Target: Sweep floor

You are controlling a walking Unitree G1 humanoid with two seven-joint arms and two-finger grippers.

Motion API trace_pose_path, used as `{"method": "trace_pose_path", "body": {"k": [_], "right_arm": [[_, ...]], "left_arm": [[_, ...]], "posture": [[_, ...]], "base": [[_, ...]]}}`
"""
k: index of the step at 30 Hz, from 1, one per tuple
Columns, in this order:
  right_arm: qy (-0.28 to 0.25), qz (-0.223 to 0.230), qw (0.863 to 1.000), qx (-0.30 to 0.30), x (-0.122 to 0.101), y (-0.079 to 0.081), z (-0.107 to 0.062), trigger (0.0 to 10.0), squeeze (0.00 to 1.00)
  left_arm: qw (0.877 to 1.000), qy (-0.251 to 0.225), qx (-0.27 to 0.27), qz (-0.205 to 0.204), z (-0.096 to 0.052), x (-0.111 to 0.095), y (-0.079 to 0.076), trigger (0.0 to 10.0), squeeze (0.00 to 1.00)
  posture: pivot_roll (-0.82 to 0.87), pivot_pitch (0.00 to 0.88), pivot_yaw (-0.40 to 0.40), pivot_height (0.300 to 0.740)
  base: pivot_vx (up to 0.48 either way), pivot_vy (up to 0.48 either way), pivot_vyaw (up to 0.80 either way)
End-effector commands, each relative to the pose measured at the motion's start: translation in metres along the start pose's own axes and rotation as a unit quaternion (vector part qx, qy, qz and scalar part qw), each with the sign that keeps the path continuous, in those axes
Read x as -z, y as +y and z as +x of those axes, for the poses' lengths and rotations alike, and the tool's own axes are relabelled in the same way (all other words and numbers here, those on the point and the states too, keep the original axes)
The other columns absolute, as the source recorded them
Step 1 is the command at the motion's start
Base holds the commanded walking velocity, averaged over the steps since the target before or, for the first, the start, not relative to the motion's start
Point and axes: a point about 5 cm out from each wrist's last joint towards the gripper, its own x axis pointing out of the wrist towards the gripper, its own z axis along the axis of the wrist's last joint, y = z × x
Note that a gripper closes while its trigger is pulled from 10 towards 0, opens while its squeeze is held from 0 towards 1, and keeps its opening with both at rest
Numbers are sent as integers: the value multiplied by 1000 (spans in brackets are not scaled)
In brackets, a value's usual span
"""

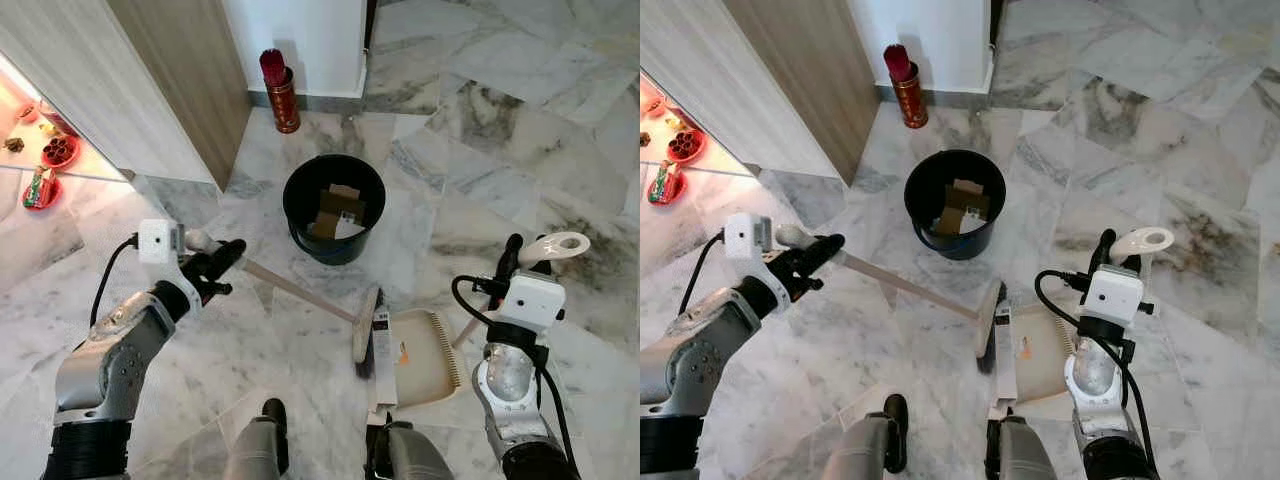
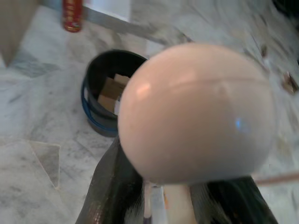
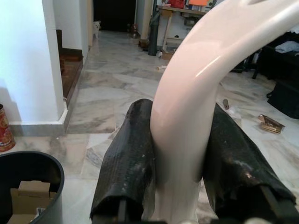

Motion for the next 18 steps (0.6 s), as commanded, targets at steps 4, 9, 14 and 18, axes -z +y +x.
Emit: {"method": "trace_pose_path", "body": {"k": [4,9,14,18], "right_arm": [[40,-16,999,-2,15,-2,-12,10000,0],[40,-14,999,-1,15,0,-10,10000,0],[41,-13,999,-2,15,1,-9,10000,0],[41,-13,999,-2,16,1,-10,10000,0]], "left_arm": [[995,-48,-16,-80,-2,-13,2,10000,0],[994,-50,-25,-92,-3,-14,3,10000,0],[995,-50,-71,-40,-10,-21,19,10000,0],[990,-71,-118,-3,-20,-33,32,10000,0]], "posture": [[235,340,94,740],[237,334,92,740],[245,328,92,740],[245,327,91,740]], "base": [[0,0,0],[0,0,0],[0,0,0],[0,0,0]]}}
